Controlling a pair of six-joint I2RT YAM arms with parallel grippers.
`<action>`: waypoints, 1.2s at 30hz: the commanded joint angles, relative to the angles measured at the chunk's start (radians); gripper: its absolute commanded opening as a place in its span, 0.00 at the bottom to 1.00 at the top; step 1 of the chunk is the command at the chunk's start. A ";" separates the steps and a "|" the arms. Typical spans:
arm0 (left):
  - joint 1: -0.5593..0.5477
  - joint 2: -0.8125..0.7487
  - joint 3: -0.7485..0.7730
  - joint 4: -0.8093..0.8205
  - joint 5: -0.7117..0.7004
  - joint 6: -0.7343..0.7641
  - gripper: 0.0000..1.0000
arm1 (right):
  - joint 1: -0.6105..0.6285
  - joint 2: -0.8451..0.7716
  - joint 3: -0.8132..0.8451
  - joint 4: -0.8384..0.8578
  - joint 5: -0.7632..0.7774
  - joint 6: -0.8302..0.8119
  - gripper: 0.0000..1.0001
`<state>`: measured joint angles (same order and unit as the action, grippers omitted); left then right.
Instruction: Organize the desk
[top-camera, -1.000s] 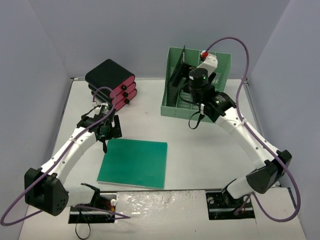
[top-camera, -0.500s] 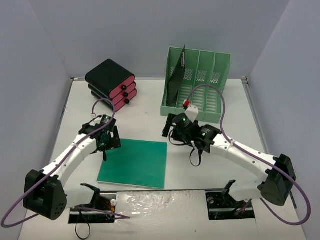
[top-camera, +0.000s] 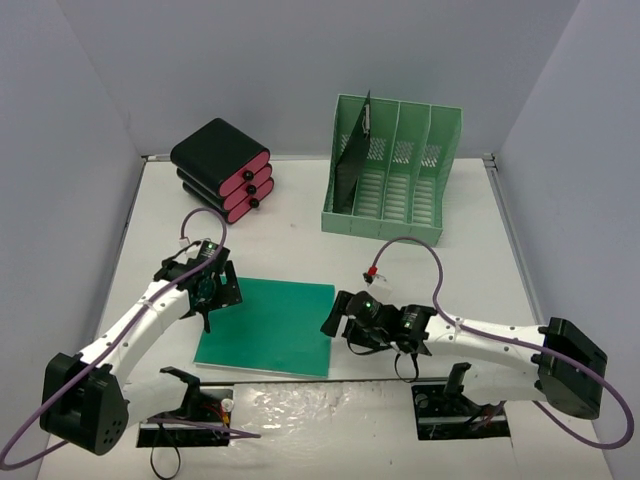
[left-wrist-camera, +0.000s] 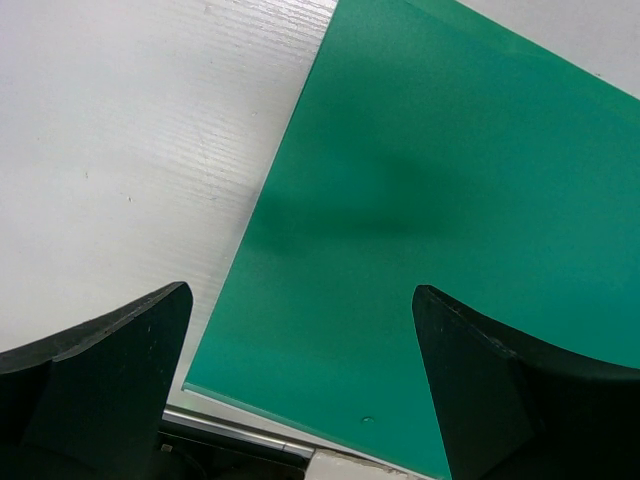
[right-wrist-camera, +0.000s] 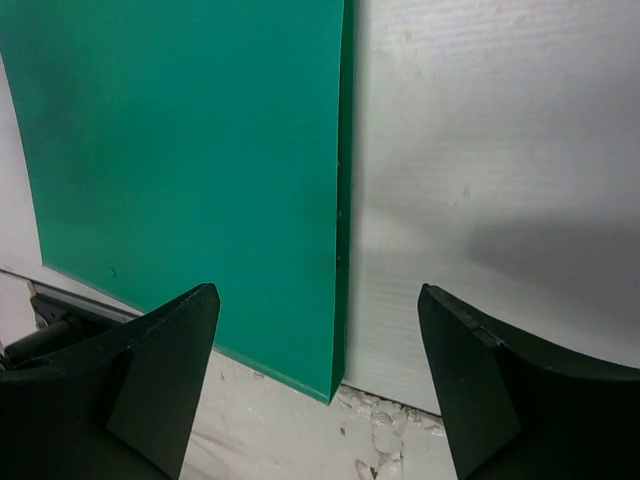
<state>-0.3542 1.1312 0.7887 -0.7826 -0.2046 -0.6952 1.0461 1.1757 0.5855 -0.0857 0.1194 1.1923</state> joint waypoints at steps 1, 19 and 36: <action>-0.006 -0.002 0.031 0.016 0.001 -0.016 0.91 | 0.060 0.019 -0.052 0.217 -0.027 0.105 0.76; -0.006 0.045 0.029 0.017 -0.041 -0.025 0.91 | 0.288 0.144 -0.195 0.526 0.063 0.311 0.64; -0.005 0.095 0.034 0.045 -0.044 -0.033 0.91 | 0.339 0.020 -0.182 0.417 0.137 0.345 0.64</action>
<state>-0.3542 1.2203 0.7887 -0.7554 -0.2298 -0.7177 1.3811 1.2290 0.3859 0.3454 0.1942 1.5192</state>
